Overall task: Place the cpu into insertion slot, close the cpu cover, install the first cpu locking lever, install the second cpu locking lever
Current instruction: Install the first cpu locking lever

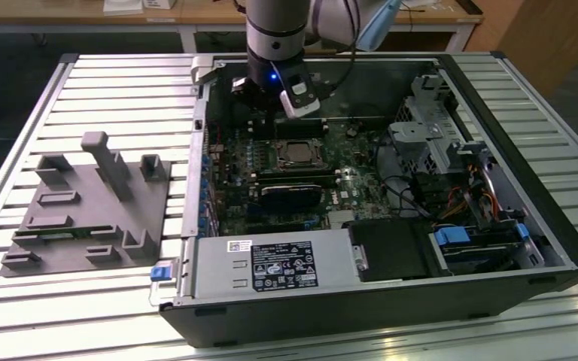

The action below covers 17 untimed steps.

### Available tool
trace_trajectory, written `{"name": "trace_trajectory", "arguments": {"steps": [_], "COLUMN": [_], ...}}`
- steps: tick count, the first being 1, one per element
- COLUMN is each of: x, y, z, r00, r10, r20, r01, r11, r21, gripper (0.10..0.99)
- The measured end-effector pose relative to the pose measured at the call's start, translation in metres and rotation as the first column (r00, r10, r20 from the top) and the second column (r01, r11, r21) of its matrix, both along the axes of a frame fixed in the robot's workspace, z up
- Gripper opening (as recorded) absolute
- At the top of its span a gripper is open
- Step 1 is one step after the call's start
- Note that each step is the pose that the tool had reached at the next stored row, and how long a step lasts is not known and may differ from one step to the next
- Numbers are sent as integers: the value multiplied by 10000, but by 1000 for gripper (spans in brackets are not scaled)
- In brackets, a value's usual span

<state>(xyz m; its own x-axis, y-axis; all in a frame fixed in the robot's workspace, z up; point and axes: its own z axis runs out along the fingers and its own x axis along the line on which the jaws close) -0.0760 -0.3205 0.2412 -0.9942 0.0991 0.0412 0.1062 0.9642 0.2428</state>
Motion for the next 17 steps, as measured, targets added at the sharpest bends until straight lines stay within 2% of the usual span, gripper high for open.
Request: {"name": "trace_trajectory", "arguments": {"steps": [5,17], "x": [148,565], "y": [0,0], "z": [0,0], "r00": [10000,10000], "r10": [0,-1], "r20": [-6,-48], "r01": [0,1], "r11": [10000,10000], "r21": [1,-1], "gripper": [106,106]}}
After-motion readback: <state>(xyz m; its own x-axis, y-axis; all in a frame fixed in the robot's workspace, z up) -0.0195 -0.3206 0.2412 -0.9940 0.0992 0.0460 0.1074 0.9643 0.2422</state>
